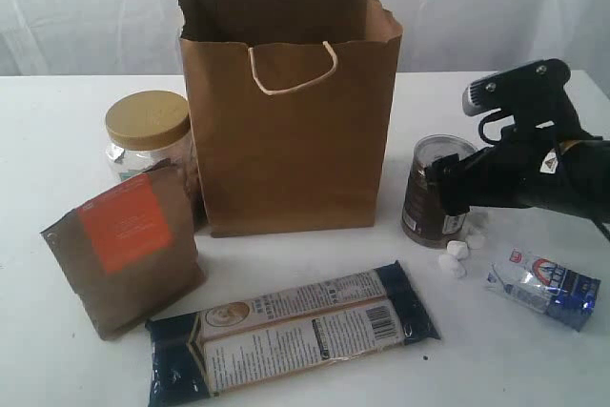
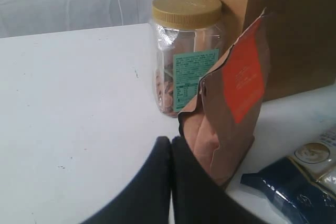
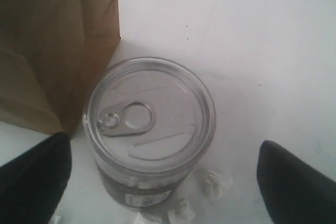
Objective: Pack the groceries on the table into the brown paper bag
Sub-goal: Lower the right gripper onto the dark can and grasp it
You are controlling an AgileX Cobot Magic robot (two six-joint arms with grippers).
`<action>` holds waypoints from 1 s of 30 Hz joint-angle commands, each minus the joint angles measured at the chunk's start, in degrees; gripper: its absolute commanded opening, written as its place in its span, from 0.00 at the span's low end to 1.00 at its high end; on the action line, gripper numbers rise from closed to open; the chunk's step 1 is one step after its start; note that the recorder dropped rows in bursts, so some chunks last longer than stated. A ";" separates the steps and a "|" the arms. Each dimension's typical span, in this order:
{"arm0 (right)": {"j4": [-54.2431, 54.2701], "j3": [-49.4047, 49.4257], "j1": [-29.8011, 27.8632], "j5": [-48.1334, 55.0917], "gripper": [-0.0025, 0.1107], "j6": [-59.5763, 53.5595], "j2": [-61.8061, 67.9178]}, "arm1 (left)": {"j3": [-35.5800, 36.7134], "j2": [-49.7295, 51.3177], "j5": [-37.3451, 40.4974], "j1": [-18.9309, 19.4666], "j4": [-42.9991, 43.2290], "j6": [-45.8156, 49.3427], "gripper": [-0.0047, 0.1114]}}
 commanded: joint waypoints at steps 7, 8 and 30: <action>0.10 -0.21 0.32 -8.36 0.80 0.22 5.54 | 0.18 -0.26 -0.18 -0.08 -0.08 -0.15 0.04; 0.10 -0.21 0.32 -8.94 0.80 0.22 6.17 | 0.18 -0.26 -0.18 -0.08 -0.08 -0.15 0.04; 1.84 0.09 0.32 -20.28 0.80 0.57 14.05 | 0.18 -0.26 -0.18 -0.08 -0.08 -0.15 0.04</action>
